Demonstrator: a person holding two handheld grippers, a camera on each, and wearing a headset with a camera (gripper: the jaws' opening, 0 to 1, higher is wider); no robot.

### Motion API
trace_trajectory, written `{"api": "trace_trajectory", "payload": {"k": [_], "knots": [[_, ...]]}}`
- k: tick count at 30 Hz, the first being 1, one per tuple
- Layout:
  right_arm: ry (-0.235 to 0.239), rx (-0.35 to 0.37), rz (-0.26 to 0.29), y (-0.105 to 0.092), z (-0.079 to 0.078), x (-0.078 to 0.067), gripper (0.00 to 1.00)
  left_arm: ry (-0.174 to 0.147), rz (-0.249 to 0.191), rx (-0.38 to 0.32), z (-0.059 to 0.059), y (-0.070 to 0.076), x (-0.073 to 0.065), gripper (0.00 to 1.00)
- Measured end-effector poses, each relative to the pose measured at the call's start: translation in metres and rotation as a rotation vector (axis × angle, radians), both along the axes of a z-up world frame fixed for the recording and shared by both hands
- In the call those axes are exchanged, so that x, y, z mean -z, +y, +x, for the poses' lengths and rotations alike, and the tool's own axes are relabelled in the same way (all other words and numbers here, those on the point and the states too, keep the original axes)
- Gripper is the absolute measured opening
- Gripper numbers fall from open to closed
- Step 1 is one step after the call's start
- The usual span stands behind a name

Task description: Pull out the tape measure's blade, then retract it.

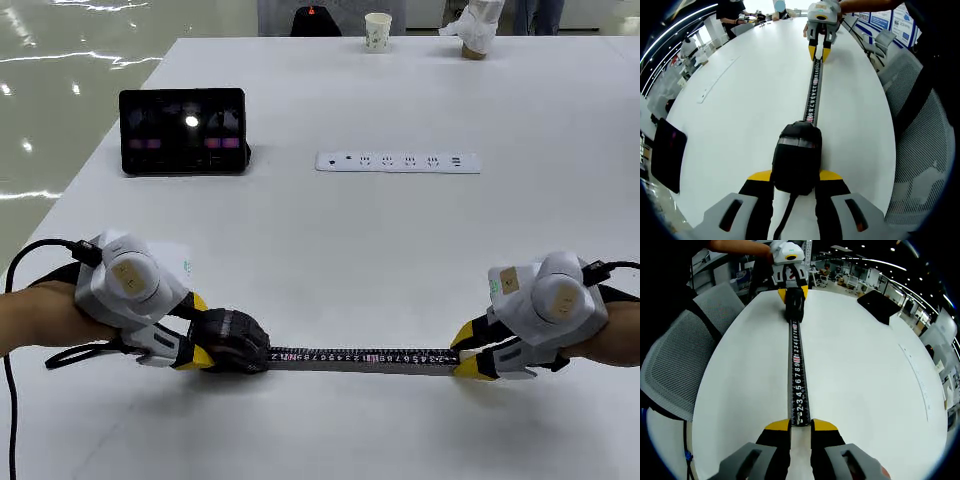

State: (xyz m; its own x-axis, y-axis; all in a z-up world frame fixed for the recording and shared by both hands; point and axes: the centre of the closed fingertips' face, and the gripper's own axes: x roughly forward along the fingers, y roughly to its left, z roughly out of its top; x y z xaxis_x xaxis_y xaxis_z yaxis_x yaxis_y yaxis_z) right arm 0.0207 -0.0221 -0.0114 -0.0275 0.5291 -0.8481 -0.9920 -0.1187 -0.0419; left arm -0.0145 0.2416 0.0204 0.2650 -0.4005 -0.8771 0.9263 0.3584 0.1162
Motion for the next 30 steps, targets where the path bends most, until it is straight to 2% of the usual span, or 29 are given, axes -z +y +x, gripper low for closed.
{"api": "trace_trajectory", "payload": {"k": [7,11,18,30], "knots": [[-0.005,-0.006,-0.023,0.000,-0.002,0.001,0.13,0.007,0.012,-0.011,0.001,0.003,0.001,0.26],[-0.005,-0.003,-0.026,-0.003,-0.004,0.002,0.19,0.009,0.026,-0.019,0.002,0.008,0.001,0.27],[-0.010,0.036,-0.018,-0.008,-0.007,0.001,0.25,0.016,0.031,-0.049,-0.002,0.014,0.001,0.34],[-0.011,0.080,-0.001,-0.015,-0.018,-0.004,0.38,0.028,0.012,-0.088,-0.015,0.014,0.001,0.46]]}}
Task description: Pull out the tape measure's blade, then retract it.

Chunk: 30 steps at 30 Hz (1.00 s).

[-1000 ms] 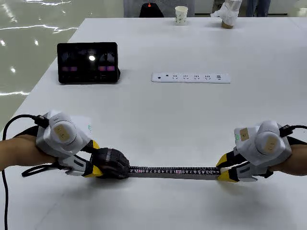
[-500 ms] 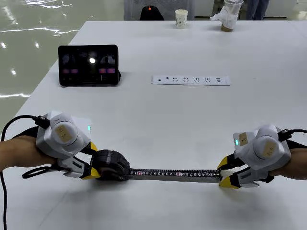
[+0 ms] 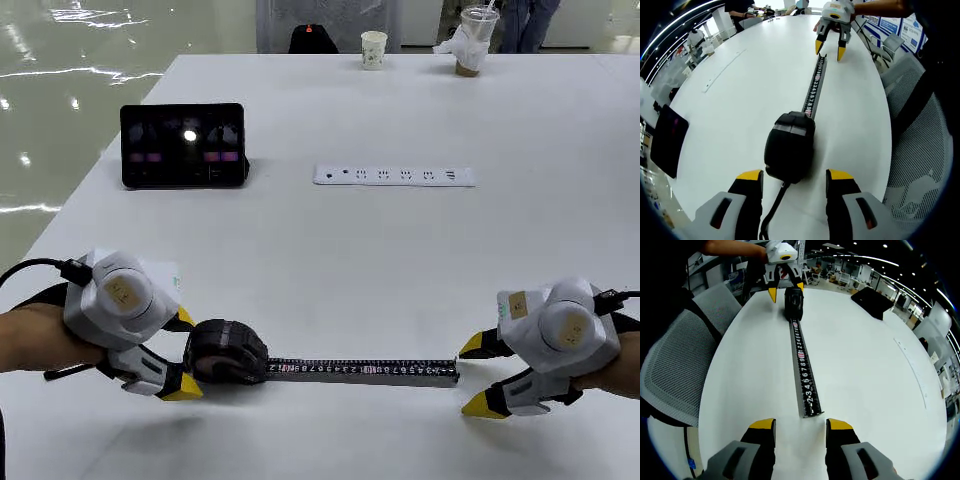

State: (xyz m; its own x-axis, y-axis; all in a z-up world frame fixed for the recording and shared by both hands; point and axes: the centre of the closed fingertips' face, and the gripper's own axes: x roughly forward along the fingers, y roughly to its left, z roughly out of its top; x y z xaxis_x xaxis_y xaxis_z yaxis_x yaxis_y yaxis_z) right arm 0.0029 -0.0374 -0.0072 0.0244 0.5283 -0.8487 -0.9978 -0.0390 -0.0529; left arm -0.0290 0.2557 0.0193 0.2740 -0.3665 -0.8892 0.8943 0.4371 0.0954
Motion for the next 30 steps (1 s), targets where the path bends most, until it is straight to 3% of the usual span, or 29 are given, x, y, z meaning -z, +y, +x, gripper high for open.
{"api": "trace_trajectory", "payload": {"k": [14,30], "knots": [[0.019,0.060,0.024,-0.005,-0.021,-0.003,0.52,0.001,-0.042,-0.066,-0.017,-0.003,-0.003,0.61],[0.037,0.177,0.098,0.001,-0.040,-0.012,0.65,-0.010,-0.100,-0.149,-0.034,-0.008,-0.003,0.71]]}}
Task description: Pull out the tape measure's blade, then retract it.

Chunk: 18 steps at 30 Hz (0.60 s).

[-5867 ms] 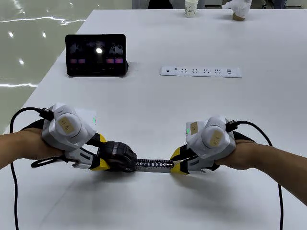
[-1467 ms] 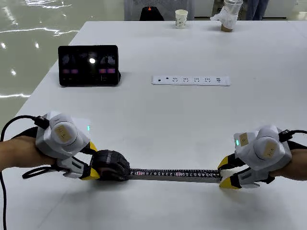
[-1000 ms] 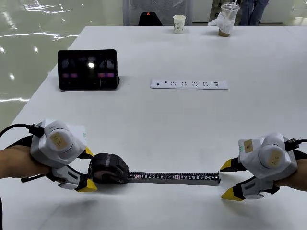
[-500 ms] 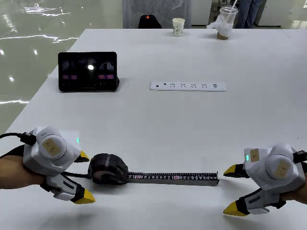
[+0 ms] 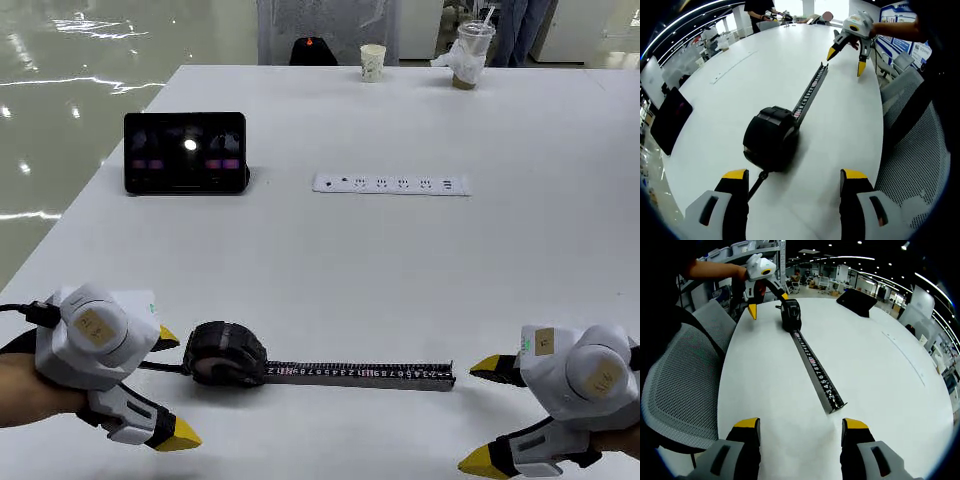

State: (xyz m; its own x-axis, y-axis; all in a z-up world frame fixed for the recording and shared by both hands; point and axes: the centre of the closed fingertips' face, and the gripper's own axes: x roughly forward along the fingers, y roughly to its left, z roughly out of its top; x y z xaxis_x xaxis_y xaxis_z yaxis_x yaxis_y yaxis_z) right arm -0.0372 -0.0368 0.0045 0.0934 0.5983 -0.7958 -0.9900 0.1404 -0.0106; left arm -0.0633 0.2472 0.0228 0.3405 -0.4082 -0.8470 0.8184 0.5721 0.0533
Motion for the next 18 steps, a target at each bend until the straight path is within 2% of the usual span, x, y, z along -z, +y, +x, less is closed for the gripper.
{"api": "trace_trajectory", "payload": {"k": [5,8,13,18], "knots": [[0.008,0.037,0.021,0.002,-0.004,-0.001,0.68,0.004,-0.026,-0.025,-0.009,-0.004,0.002,0.73],[0.008,0.054,0.028,0.003,-0.006,-0.002,0.70,0.004,-0.033,-0.037,-0.012,-0.005,0.003,0.74],[0.011,0.095,0.058,0.007,-0.009,-0.006,0.73,-0.006,-0.071,-0.078,-0.015,-0.010,0.000,0.76],[0.020,0.134,0.083,0.011,-0.013,-0.007,0.76,-0.003,-0.092,-0.100,-0.022,-0.015,0.002,0.77]]}}
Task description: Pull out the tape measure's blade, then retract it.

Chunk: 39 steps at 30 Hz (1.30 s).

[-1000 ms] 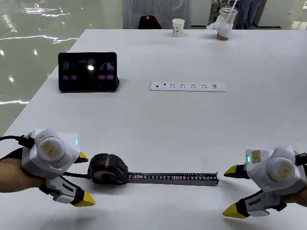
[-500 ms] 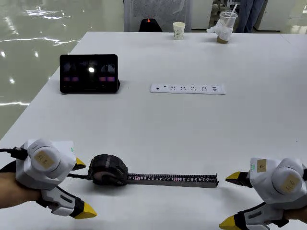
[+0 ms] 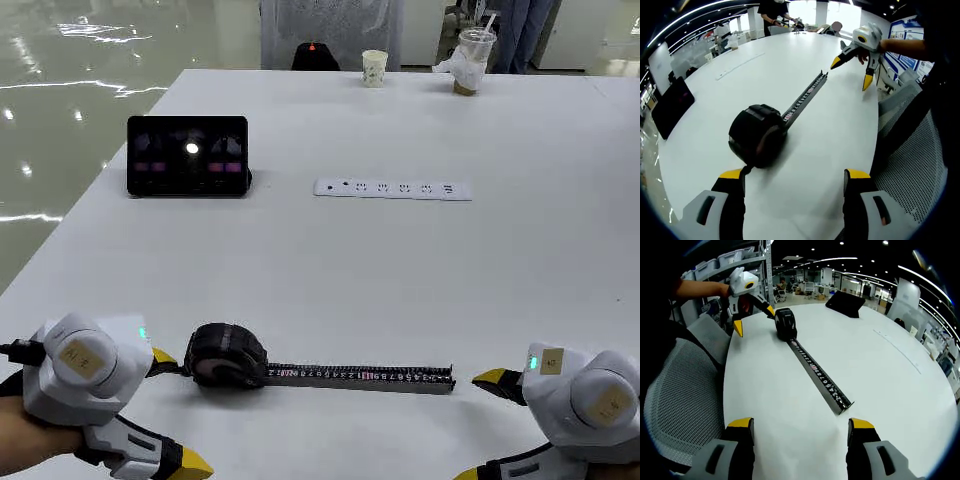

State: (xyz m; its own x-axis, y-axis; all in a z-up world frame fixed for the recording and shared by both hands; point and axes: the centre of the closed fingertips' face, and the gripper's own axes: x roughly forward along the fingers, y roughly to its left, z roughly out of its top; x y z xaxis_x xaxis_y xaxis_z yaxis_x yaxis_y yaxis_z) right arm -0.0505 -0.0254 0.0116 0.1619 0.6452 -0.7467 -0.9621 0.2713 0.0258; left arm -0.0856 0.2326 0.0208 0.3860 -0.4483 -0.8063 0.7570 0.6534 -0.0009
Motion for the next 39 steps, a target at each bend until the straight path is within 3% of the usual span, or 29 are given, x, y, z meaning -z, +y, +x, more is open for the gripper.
{"api": "trace_trajectory", "payload": {"k": [6,20,28,35,39], "knots": [[0.009,0.026,0.025,0.006,-0.007,-0.002,0.79,-0.002,-0.026,-0.039,-0.004,-0.004,0.000,0.80],[-0.016,0.104,0.069,0.015,-0.010,-0.015,0.83,-0.050,-0.105,-0.155,-0.014,-0.021,-0.011,0.90],[-0.025,0.166,0.092,0.018,-0.015,-0.020,0.87,-0.111,-0.138,-0.265,-0.009,-0.021,-0.022,0.98],[-0.041,0.240,0.137,0.024,-0.014,-0.031,0.89,-0.129,-0.162,-0.307,-0.007,-0.024,-0.027,0.98],[-0.050,0.270,0.136,0.024,-0.013,-0.033,0.92,-0.135,-0.179,-0.334,-0.008,-0.027,-0.031,0.98]]}}
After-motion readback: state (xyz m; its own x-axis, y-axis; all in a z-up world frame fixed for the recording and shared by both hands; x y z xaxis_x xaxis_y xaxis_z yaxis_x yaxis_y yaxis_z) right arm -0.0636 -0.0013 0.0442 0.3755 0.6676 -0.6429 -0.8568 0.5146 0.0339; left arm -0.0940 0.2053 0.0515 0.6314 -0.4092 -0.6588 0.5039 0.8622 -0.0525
